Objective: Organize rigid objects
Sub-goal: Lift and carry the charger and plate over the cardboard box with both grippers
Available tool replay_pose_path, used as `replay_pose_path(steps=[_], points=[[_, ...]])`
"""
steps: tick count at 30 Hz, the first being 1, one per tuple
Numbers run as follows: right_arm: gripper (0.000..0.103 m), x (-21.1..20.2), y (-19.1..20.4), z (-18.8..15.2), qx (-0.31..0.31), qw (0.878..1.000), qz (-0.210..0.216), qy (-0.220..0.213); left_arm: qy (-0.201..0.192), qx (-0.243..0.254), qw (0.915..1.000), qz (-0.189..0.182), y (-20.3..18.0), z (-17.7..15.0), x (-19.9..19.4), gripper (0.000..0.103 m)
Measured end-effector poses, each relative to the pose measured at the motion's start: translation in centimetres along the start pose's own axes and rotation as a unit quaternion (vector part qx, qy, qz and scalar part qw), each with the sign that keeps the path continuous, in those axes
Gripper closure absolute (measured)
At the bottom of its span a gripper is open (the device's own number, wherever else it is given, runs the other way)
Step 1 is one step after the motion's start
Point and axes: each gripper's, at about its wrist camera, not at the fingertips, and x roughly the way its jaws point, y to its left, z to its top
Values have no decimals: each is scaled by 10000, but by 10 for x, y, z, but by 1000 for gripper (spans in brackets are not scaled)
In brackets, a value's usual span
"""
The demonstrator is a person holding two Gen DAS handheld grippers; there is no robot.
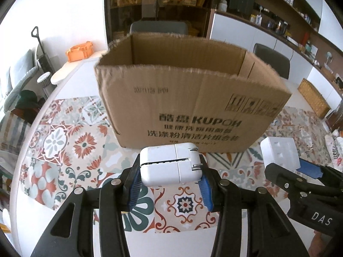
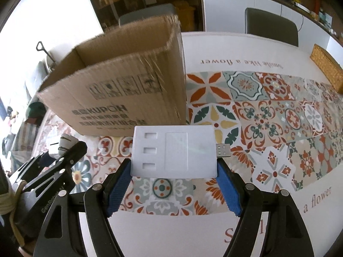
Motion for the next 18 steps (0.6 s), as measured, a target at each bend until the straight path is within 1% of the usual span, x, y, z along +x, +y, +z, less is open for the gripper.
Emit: replay_pose_path(steps=[1, 2, 6, 11, 18], points=[[27, -5, 1, 1, -8, 10000, 8, -47, -37, -18, 10000, -7, 7, 3, -6, 57], [27, -9, 2, 3, -18, 10000, 18, -91, -61, -27, 10000, 1, 1, 6, -6, 57], [27, -31, 8, 5, -42, 9996, 90, -263, -221, -82, 9997, -19, 5, 13, -21, 57], [27, -53, 14, 8, -102, 9985, 189, -505, -431, -88, 9990, -4, 2, 20, -40, 57], [27, -76, 20, 15, -168, 9960, 355, -796, -728, -28, 9973, -3, 0, 33, -65, 57]])
